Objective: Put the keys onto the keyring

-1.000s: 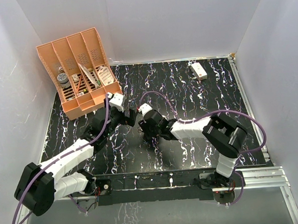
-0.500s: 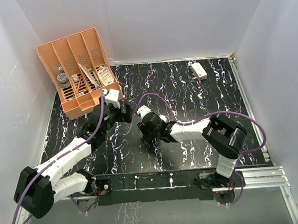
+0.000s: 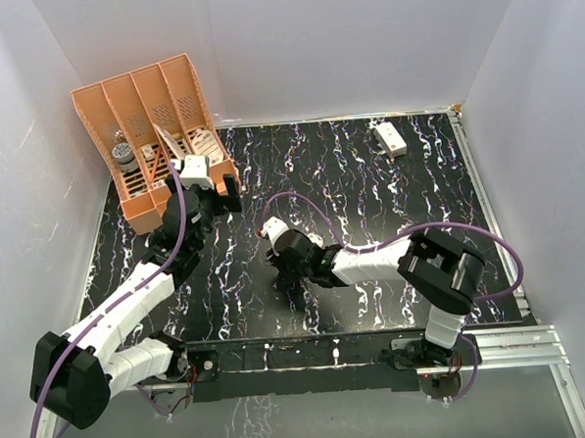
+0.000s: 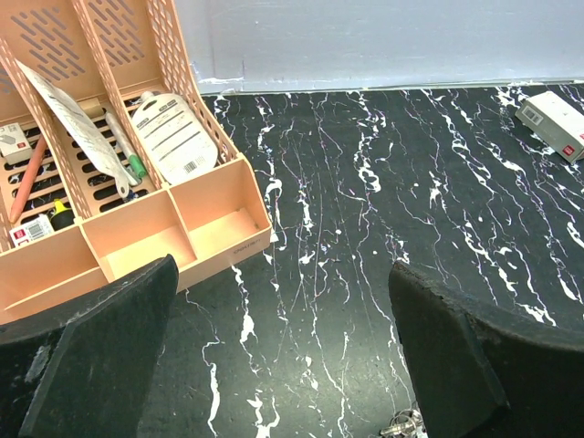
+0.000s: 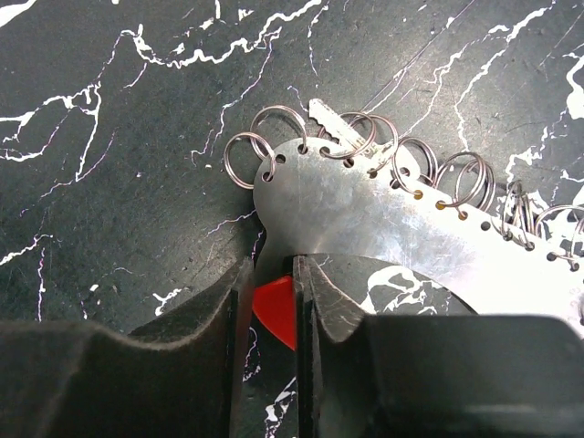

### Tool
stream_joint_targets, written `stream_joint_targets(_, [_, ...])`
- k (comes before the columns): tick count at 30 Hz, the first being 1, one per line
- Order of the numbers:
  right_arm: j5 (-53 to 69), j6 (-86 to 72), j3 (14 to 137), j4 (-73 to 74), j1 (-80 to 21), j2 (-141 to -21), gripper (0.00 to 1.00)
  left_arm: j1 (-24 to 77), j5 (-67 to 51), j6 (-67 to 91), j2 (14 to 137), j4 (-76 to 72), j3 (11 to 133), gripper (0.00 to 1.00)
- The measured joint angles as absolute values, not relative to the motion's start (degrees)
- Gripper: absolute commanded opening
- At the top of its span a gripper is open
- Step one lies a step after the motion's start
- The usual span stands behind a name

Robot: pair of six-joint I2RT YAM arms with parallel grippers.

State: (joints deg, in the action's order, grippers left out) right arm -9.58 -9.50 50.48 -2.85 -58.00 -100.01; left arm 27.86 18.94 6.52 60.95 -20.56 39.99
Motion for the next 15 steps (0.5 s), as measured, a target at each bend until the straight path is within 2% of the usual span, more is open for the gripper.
stream_joint_targets(4, [-10.0,-9.5,50.2,-2.8,-58.0,-99.7,0.15,27.8,19.1,6.7,60.9,-20.6,40.0,0.99])
stream_joint_targets(15, [-14.6,-6.0,49.9,6.2,-58.0,-94.7,0.14,27.7,19.0,7.1,60.9,-20.6,40.0,0.99])
